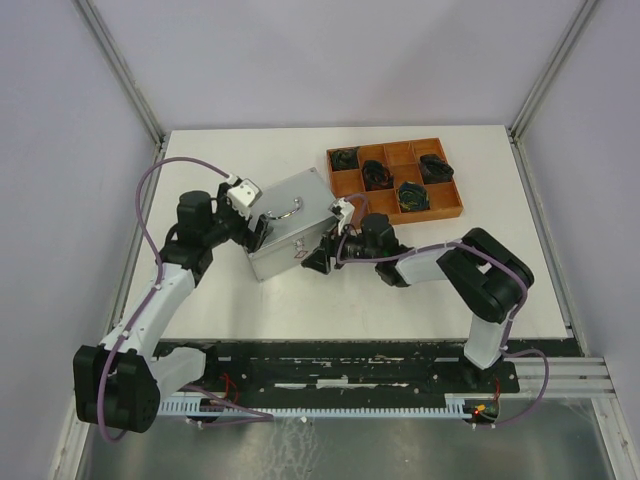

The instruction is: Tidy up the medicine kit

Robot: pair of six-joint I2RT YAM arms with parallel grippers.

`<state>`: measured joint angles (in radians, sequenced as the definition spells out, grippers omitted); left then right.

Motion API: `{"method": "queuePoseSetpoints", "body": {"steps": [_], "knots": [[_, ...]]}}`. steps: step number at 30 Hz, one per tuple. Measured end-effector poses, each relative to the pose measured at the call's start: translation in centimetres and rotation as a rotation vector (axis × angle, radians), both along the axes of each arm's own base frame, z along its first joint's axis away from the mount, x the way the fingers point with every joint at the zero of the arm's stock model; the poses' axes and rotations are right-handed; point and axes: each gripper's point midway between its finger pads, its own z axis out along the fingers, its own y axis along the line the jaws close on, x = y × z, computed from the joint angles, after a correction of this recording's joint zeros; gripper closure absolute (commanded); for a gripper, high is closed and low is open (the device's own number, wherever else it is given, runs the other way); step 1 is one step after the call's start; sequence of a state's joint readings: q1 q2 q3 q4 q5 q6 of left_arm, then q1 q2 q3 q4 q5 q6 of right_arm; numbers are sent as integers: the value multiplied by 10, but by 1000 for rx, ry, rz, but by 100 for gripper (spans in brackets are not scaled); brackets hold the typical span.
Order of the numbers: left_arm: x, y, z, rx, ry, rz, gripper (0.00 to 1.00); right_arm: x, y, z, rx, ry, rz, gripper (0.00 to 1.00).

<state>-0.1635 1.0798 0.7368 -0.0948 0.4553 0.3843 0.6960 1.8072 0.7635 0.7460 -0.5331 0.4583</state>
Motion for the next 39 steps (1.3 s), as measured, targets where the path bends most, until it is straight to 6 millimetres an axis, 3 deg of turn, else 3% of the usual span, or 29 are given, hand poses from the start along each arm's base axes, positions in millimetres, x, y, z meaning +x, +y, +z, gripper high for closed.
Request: {"method": "queuePoseSetpoints", "body": {"steps": [4,11,23,35,39], "knots": [[0,-1,0,1,-1,-1,5,-7,13,-1,36,12,16,27],[1,-1,0,-1,-8,-2,5,-1,26,18,139,-34,-11,26],[0,-1,0,-2,-9,-4,5,3,27,22,180,-64,-60,29],[-1,-3,0,-5,-7,-12,5,-12,30,23,204,2,12,37],[-1,-2,0,-5,-7,-12,5,-18,30,33,207,-1,41,38]]}}
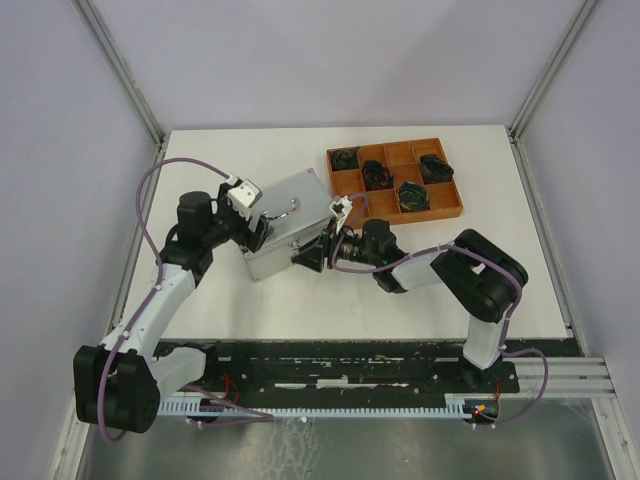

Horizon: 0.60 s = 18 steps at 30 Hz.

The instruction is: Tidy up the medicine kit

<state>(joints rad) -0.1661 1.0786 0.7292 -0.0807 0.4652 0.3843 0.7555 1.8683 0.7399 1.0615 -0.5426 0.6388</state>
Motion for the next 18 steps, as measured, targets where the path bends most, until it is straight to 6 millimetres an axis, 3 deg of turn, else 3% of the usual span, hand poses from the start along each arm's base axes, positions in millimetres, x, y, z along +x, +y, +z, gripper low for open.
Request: {"method": "queuePoseSetpoints", "body": {"steps": [5,18], "knots": [[-2,0,0,-1,-3,-2,5,-4,2,21,34,-35,26,38],[-13,1,2,21,-48,-30,4,5,9,35,52,-58,13,39]]}}
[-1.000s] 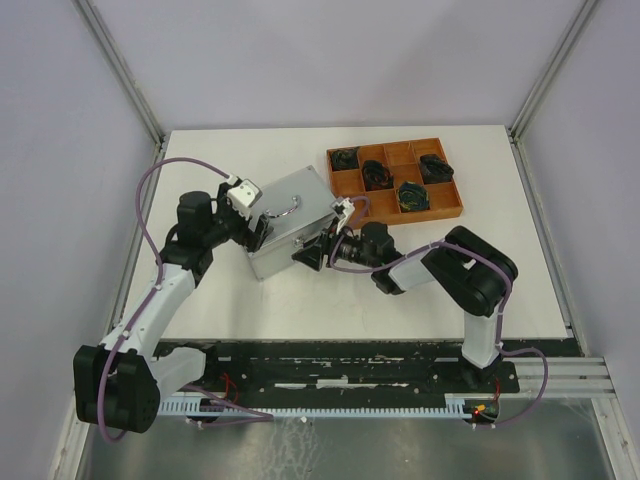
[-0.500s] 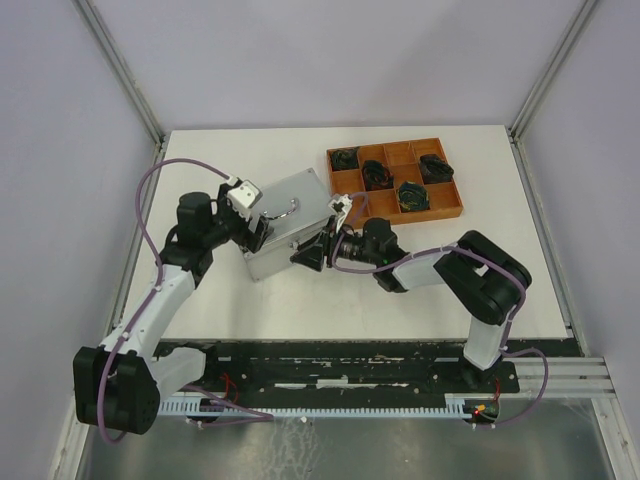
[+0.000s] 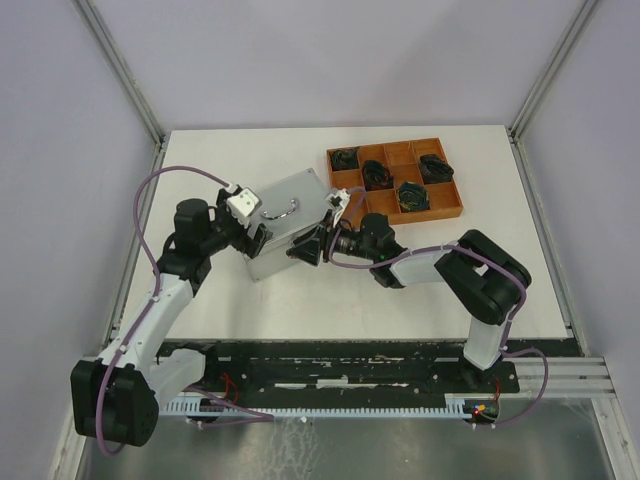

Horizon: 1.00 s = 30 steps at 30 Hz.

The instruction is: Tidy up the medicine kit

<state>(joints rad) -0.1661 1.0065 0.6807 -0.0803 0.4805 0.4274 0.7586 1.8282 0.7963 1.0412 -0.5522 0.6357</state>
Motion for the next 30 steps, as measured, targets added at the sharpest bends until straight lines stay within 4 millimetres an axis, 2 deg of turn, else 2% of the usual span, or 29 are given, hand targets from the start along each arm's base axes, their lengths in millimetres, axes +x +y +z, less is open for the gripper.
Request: {"method": "queuePoseSetpoints", "body": {"steps": [8,13,18,24,30], "knots": [[0,0,1,9,-12,-7,4,2,1,-7,-33,7,-11,38],[-2,1,2,11,-18,-8,4,7,-3,-26,-108,35,-54,37],[-3,1,2,13,-19,-9,4,10,-7,-36,-150,46,-77,35],[-3,1,2,13,-20,-9,4,9,-9,-28,-159,13,-68,34],[-3,1,2,13,-20,-6,4,-8,-19,-21,-251,-118,31,29]]}}
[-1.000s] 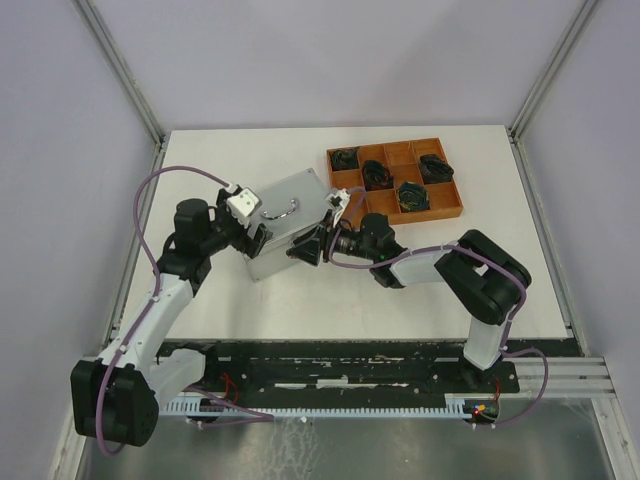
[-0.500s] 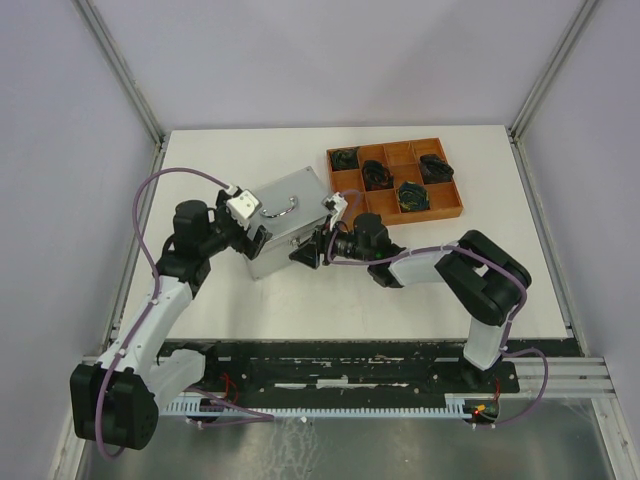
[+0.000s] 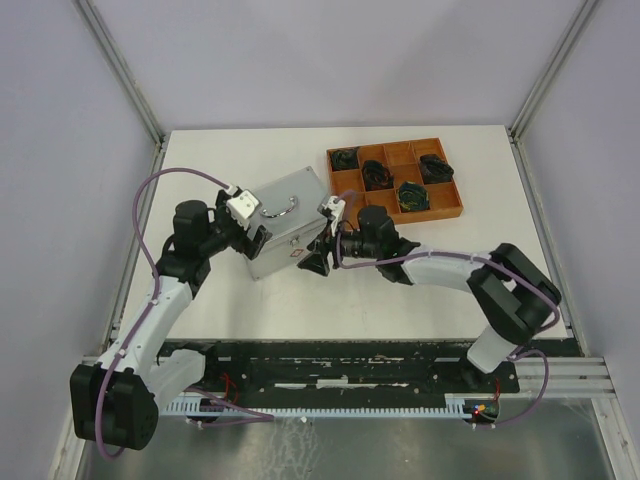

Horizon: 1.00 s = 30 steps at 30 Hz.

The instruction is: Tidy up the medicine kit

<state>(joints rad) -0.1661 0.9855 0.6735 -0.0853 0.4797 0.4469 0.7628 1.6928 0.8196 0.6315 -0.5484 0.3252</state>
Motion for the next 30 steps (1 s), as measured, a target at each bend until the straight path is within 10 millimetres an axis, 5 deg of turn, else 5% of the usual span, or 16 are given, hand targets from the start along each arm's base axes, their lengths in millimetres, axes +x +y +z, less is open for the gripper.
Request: {"method": "queuePoseSetpoints", "body": {"steps": [5,12,15,24,30], "knots": [[0,1,0,-1,2,8,4,-12,-19,32,-157,-215,125,25],[1,2,-1,-10,11,22,4,2,-30,84,-298,-514,220,21],[1,3,-1,-12,17,33,4,15,-28,82,-370,-573,243,20],[4,6,-3,-25,32,58,2,42,-15,31,-588,-630,286,20],[11,27,-3,-43,45,132,2,48,0,27,-640,-725,237,18]]}}
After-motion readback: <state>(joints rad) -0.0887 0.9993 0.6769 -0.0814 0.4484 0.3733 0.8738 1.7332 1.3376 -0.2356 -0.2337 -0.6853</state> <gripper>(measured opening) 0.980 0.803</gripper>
